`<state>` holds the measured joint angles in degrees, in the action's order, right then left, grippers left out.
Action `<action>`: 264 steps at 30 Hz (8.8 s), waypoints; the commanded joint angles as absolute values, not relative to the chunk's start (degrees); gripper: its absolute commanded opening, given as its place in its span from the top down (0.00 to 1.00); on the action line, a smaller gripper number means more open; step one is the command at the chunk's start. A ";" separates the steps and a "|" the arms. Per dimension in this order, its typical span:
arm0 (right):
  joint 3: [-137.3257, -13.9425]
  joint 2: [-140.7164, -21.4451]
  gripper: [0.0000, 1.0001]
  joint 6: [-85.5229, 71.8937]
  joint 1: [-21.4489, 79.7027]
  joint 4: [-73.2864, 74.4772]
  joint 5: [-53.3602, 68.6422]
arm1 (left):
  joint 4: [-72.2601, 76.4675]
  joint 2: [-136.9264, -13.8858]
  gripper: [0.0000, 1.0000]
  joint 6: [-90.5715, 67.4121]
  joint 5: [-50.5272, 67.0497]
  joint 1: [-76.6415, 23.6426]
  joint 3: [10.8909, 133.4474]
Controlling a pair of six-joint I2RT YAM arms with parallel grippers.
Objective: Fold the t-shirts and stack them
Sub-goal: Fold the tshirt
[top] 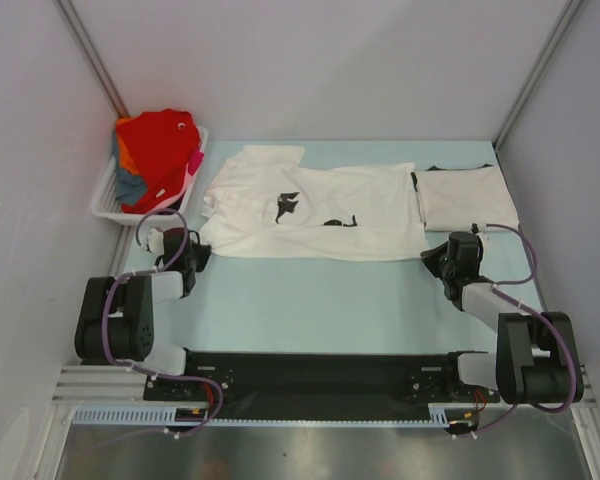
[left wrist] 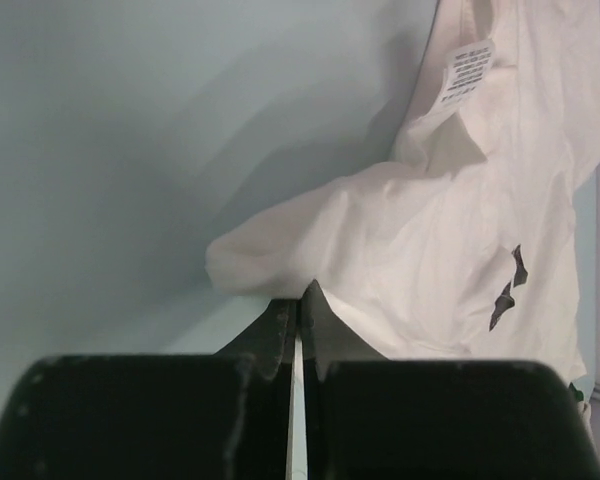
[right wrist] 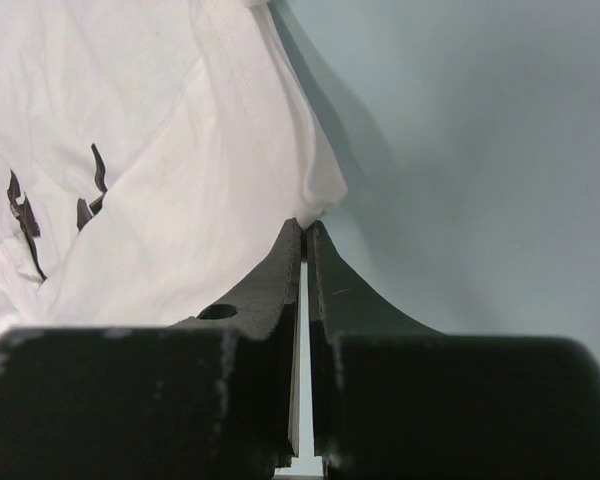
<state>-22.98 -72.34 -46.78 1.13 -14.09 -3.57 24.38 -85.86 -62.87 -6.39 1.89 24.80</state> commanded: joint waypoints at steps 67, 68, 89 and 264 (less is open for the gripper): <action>-104.46 -89.00 1.00 -59.94 -13.45 14.24 21.52 | -23.38 -106.42 1.00 -50.62 14.50 2.81 139.46; -105.63 -90.08 1.00 -60.20 -13.45 13.80 22.40 | -23.12 -108.78 1.00 -51.15 15.72 2.99 141.05; -52.66 -91.94 1.00 -56.96 -13.80 -13.80 33.40 | 16.35 -85.08 0.99 -47.38 20.65 3.43 53.28; -51.77 -84.99 1.00 -27.51 32.25 16.26 -3.17 | -10.89 -76.08 1.00 -31.30 -10.29 -17.22 44.97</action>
<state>-50.17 -85.78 -30.06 31.75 16.03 -2.57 -9.56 -70.98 -35.99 -8.54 -15.88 39.24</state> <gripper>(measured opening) 0.009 0.007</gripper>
